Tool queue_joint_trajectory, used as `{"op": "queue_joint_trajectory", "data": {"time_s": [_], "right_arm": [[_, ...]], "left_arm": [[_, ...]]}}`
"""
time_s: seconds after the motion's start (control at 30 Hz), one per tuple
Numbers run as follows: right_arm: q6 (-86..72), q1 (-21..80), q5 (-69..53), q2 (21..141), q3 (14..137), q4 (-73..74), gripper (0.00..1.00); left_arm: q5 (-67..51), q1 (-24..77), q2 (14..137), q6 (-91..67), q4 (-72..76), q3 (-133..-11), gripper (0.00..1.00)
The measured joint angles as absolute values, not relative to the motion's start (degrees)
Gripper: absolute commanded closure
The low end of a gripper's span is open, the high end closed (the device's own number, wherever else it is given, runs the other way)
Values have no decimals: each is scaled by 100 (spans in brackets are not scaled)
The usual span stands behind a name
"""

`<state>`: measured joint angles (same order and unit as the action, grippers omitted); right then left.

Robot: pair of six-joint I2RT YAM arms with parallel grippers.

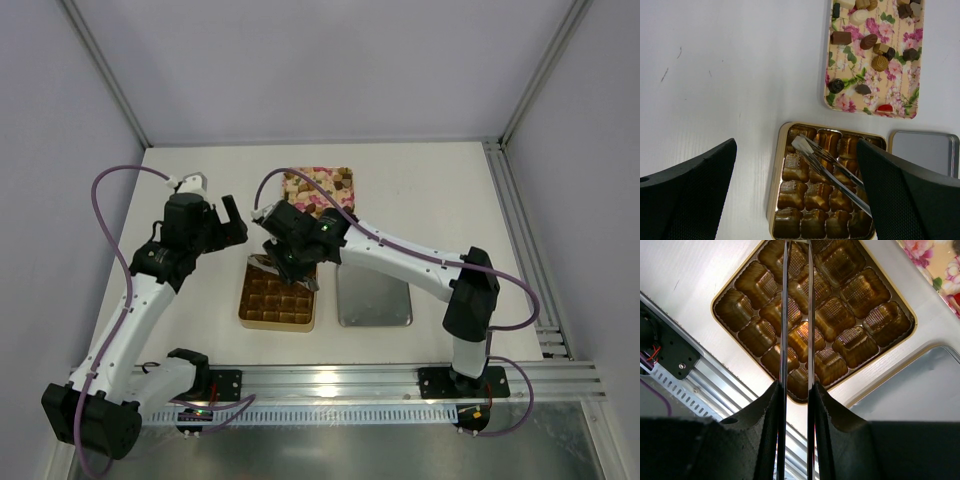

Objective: Pack the chocolate

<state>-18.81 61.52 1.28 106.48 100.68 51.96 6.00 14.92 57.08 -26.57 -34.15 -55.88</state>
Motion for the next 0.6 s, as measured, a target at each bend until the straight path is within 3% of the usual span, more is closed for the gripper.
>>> {"op": "queue_joint_trajectory", "data": {"time_s": [0.6], "right_arm": [[-1879,6178,183,10689,10068,5234,66]], "left_arm": [[600,1492,5708,-2657,-3415,-5588,0]]}}
